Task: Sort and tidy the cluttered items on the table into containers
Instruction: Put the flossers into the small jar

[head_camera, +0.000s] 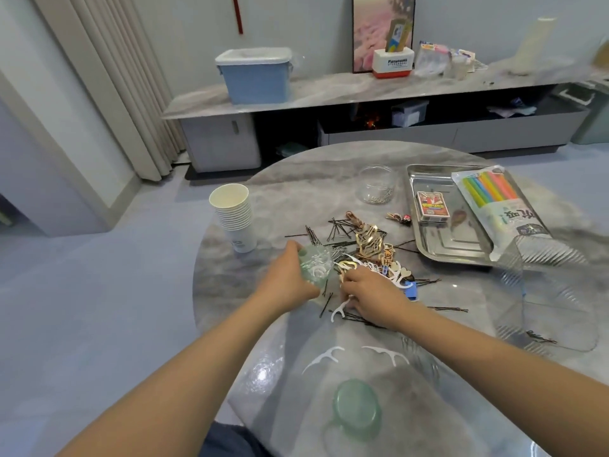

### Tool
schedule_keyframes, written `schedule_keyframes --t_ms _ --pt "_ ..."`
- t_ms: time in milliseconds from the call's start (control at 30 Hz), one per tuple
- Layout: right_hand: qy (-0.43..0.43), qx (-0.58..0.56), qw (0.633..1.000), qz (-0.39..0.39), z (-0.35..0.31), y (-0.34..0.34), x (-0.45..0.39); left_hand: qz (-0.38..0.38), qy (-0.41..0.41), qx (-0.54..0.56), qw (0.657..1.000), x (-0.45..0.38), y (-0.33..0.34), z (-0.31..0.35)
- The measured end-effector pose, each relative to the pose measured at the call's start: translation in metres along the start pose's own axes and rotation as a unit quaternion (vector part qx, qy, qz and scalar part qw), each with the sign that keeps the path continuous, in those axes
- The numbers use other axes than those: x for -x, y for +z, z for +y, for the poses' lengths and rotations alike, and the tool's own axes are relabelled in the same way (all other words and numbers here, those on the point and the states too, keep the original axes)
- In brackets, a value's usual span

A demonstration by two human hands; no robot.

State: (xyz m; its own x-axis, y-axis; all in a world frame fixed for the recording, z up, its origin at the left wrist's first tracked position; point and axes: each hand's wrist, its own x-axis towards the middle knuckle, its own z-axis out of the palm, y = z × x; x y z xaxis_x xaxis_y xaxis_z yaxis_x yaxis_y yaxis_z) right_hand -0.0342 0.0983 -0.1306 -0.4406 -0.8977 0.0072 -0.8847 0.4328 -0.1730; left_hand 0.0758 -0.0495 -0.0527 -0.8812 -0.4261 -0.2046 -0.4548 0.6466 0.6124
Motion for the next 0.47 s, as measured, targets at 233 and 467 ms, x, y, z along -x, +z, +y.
schedule_keyframes --t_ms 233,467 --pt "-0.026 0.084 0.995 0.039 0.003 -0.001 0.021 -0.024 0.03 -0.012 0.999 0.003 0.004 0.005" --pt "0.148 -0.07 0.984 0.071 0.014 -0.051 0.05 -0.042 0.043 -0.012 0.998 0.005 0.013 0.001"
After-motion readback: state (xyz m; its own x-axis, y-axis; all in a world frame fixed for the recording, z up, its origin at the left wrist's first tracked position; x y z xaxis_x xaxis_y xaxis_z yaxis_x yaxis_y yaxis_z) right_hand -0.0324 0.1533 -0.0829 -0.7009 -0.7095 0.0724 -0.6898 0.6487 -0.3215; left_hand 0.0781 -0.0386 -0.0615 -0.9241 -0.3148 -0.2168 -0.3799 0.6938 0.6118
